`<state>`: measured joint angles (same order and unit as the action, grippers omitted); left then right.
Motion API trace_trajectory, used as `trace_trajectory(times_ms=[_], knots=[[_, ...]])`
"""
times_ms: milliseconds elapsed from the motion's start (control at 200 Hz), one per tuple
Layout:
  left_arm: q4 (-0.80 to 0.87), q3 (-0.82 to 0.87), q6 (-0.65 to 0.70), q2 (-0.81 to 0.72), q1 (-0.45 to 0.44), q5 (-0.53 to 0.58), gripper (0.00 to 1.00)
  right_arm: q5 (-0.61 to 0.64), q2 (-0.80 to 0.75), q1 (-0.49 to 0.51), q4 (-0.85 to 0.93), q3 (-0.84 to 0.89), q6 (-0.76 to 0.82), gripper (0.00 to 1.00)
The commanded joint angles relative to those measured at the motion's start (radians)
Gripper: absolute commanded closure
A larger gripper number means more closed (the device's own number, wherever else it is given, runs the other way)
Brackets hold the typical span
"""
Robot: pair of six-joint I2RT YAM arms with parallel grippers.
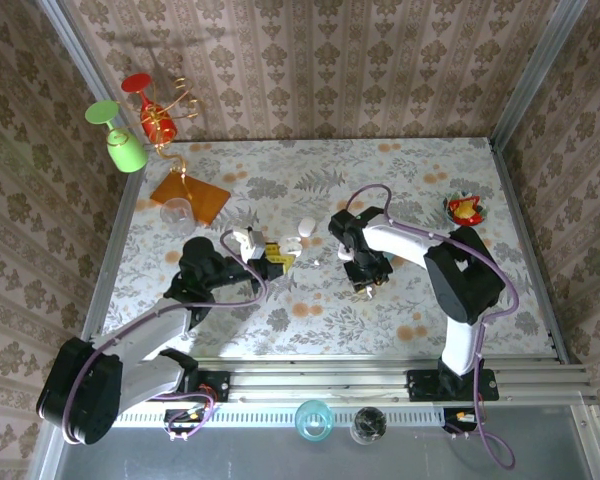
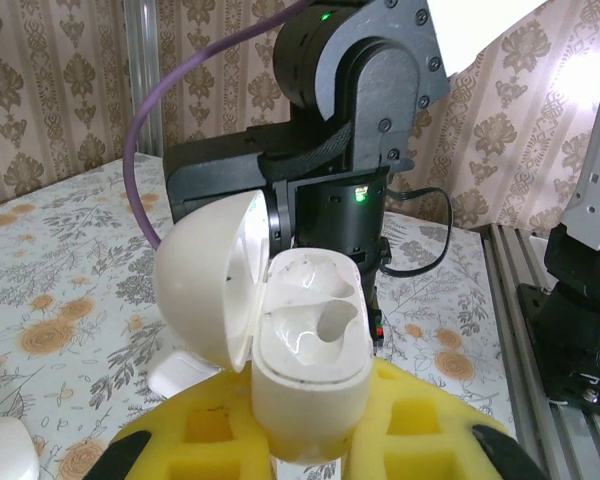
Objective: Insert the wireless bluetooth earbuds into the charging case
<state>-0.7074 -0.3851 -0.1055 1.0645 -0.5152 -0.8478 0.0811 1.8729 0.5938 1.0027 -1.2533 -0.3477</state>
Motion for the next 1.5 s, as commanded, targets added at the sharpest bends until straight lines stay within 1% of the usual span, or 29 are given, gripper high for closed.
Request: trace_trajectory(times_ms=[0,310,540,675,760,980,1100,1155,1190,1295,1495], knots=[[0.008,0.012,0.027,-0.018,0.003,0.005,0.90,-0.005,0.027,0.000,0.043,-0.028,0.030,0.61],[0.002,0.011,0.024,-0.009,-0.002,0.006,0.90,-0.037,0.061,-0.017,0.006,-0.026,0.042,0.67],[0.005,0.009,0.021,-0.014,-0.003,0.001,0.90,-0.035,0.078,-0.023,-0.019,-0.010,0.041,0.72],[0.002,0.009,0.019,-0.014,-0.005,0.002,0.90,-0.034,0.071,-0.028,-0.034,0.001,0.036,0.75],[0.002,0.009,0.017,-0.014,-0.006,0.003,0.90,-0.035,0.038,-0.028,-0.045,0.011,0.030,0.76],[-0.021,0.005,0.022,0.009,-0.013,0.000,0.90,-0.139,-0.182,-0.032,-0.169,0.055,0.024,0.76],[-0.035,-0.013,0.018,0.035,-0.014,-0.011,0.90,-0.204,-0.332,-0.032,-0.299,0.104,0.021,0.76],[-0.040,-0.026,0.019,0.047,-0.014,-0.015,0.90,-0.242,-0.407,-0.033,-0.388,0.139,0.015,0.76],[-0.042,-0.035,0.018,0.054,-0.016,-0.018,0.90,-0.276,-0.454,-0.034,-0.442,0.159,0.009,0.76],[-0.047,-0.065,0.008,0.082,-0.020,-0.038,0.90,-0.474,-0.566,-0.063,-0.600,0.214,-0.024,0.75],[-0.047,-0.118,0.004,0.138,-0.032,-0.066,0.90,-0.606,-0.680,-0.065,-0.733,0.239,-0.060,0.75]])
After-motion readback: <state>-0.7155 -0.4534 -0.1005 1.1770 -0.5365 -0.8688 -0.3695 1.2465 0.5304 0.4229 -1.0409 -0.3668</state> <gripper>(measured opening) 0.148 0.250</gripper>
